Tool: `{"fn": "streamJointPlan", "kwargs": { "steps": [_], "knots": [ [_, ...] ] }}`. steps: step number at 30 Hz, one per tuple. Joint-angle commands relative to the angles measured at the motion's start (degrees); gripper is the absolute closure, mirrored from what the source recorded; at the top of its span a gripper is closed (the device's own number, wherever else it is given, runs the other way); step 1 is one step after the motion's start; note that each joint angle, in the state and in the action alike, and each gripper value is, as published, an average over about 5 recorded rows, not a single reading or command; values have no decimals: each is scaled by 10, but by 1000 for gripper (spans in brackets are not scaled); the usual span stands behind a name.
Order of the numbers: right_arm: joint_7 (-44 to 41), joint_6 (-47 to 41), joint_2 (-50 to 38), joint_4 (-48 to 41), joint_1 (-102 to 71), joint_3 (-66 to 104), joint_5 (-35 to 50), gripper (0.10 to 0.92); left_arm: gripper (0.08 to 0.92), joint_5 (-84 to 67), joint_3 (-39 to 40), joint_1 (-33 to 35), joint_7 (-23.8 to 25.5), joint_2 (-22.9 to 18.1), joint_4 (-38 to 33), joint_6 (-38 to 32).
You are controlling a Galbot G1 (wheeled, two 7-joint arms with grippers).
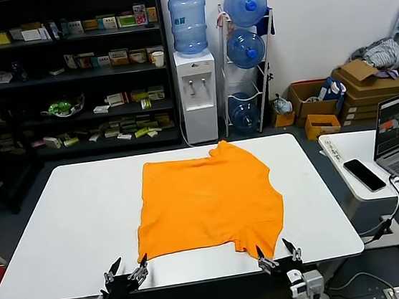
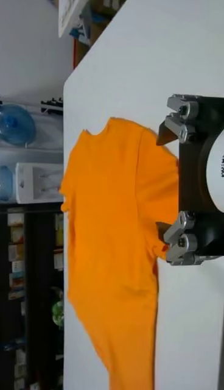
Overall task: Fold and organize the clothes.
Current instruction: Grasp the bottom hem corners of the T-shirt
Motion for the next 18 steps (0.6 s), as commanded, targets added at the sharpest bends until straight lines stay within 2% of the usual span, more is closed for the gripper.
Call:
{"fn": "streamJointPlan", "kwargs": {
  "steps": [1, 5, 18],
  "knots": [
    [3, -4, 5, -61, 55, -19, -5, 229, 177, -10, 14, -61, 1, 7, 77, 1],
    [1, 4, 4, -57, 45, -20, -16, 337, 235, -14, 25, -60, -4, 8, 72, 8],
    [7, 20, 1, -31, 14, -16, -23, 709, 613, -14, 40, -51, -6, 8, 55, 16]
  ]
}}
